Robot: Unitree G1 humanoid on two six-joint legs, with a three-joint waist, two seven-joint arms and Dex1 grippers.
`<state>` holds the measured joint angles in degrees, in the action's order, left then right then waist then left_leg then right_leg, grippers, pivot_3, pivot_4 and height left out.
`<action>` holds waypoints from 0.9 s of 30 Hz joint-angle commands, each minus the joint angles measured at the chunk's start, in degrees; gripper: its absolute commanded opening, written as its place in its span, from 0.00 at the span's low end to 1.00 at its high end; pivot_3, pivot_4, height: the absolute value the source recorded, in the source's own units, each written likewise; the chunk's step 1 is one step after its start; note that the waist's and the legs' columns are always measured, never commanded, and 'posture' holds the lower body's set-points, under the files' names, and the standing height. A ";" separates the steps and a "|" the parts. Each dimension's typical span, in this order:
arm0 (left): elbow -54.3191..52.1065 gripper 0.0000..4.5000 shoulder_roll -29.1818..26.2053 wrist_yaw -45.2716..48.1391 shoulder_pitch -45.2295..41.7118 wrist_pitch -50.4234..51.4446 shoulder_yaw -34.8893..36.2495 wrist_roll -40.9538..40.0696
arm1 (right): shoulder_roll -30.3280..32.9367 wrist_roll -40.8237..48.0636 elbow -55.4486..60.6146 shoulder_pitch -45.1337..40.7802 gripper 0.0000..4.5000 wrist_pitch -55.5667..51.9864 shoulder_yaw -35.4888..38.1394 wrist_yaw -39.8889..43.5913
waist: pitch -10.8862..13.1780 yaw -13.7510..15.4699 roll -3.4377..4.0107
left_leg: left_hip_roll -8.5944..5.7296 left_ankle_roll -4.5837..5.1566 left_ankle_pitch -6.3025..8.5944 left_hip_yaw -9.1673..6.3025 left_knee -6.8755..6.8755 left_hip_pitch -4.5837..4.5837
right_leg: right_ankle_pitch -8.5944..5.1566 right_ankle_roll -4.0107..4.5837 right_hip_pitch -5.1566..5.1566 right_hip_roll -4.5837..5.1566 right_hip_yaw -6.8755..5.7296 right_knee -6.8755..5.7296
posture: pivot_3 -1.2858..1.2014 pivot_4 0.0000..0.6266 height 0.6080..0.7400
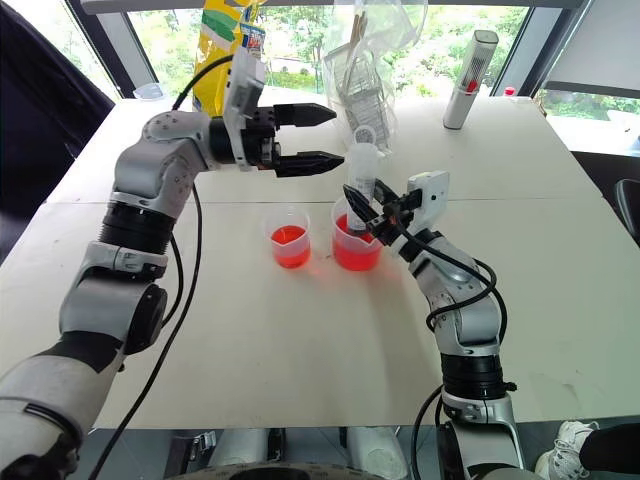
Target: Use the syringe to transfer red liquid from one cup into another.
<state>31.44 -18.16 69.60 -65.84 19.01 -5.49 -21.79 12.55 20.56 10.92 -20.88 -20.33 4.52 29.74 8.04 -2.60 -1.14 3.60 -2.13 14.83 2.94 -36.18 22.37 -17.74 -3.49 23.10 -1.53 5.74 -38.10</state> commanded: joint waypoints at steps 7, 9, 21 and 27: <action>6.76 1.00 3.79 -1.81 -4.17 -3.87 0.98 3.00 | 2.32 -1.22 -0.12 1.40 0.31 1.40 -2.52 1.07 | -0.01 0.04 -0.01 | 0.00 0.00 0.00 0.00 0.00 -0.01 | 0.00 0.00 -0.01 -0.02 -0.01 0.00 | 0.52 0.24 0.99; 7.54 1.00 4.49 -2.05 -4.50 -3.90 1.36 2.96 | 2.63 -1.41 -0.30 1.60 0.31 1.69 -2.83 1.15 | -0.01 0.03 -0.02 | 0.00 0.00 0.00 0.00 0.00 -0.01 | 0.00 0.00 -0.03 -0.02 -0.01 0.00 | 0.52 0.24 0.99; 5.53 0.17 5.15 -0.29 -4.77 1.41 4.31 -0.29 | 3.97 -2.23 -1.00 2.19 0.31 2.02 -4.06 1.76 | -0.02 0.01 -0.03 | 0.00 0.00 0.00 0.00 0.00 -0.15 | 0.00 0.00 -0.22 -0.03 -0.07 0.02 | 0.52 0.24 0.99; 3.11 0.01 4.55 1.62 -2.95 2.30 2.33 0.65 | 4.44 -2.05 -1.06 1.61 0.31 1.67 -4.17 1.73 | -0.02 -0.03 -0.03 | 0.00 0.00 0.00 -0.01 0.00 -0.20 | 0.00 0.00 -0.26 -0.03 -0.07 0.02 | 0.52 0.24 0.99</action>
<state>37.27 -13.02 70.37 -68.71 20.98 -2.78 -21.22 16.74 18.72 10.90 -19.92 -17.67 1.02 31.24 8.02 -2.63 -1.17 3.60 -2.13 14.83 2.93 -36.18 22.16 -17.74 -3.50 22.83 -1.56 5.67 -38.08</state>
